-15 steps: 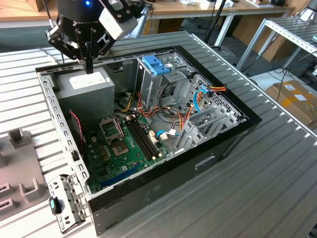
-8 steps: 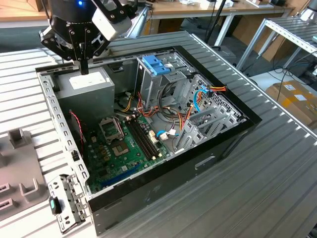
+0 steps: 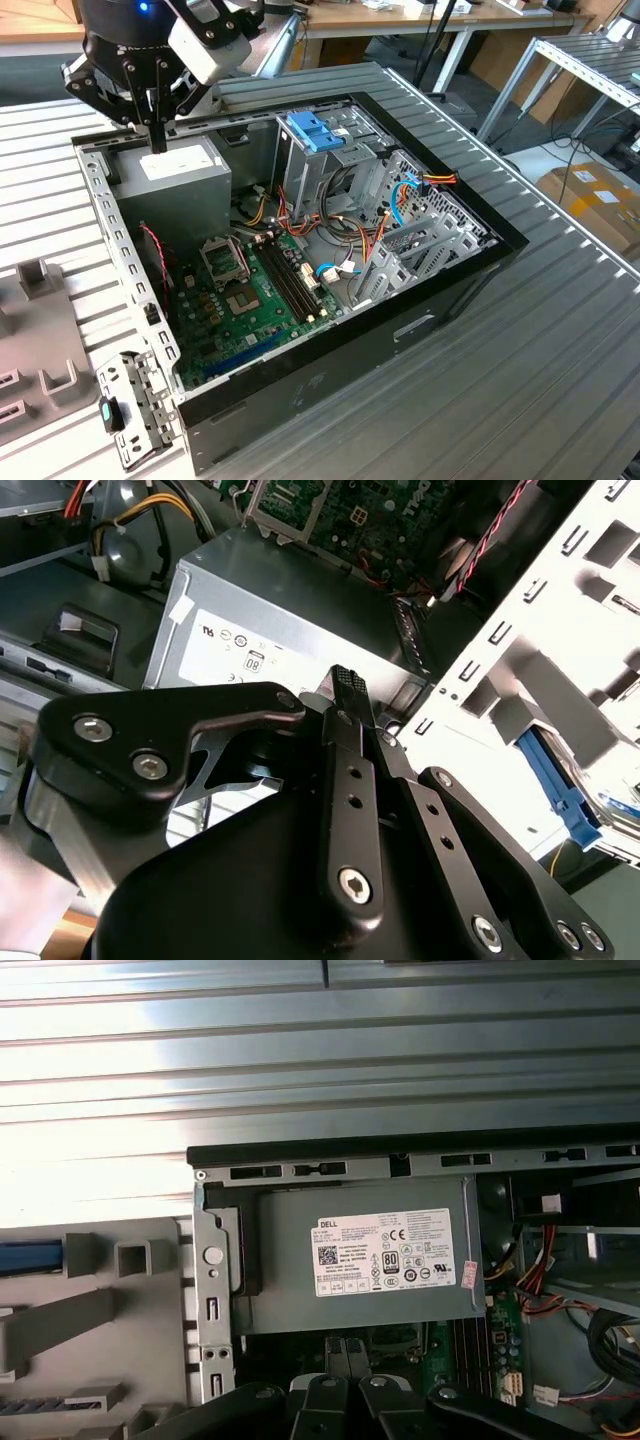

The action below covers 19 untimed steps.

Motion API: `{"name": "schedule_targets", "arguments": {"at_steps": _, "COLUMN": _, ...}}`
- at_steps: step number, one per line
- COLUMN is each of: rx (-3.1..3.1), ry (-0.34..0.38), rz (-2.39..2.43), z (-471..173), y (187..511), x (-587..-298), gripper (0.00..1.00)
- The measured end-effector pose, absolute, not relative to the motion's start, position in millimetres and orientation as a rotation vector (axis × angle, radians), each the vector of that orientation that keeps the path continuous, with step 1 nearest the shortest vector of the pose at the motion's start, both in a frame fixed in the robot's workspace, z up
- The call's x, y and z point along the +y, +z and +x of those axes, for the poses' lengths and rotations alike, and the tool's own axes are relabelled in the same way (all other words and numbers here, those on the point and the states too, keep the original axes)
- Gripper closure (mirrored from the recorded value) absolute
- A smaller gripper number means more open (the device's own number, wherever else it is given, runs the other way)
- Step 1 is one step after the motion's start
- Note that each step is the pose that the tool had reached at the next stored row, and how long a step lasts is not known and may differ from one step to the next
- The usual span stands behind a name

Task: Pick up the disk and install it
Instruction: 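Reach for the disk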

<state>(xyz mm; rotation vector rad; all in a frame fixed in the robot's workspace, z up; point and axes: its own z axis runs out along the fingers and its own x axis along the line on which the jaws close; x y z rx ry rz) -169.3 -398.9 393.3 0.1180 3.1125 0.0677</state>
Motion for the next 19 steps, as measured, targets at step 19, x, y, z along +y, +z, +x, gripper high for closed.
{"name": "schedule_targets", "arguments": {"at_steps": 19, "rx": 3.112, "ry": 0.068, "rz": 0.118, "z": -177.1, "y": 393.3, "x": -398.9, "gripper": 0.89}}
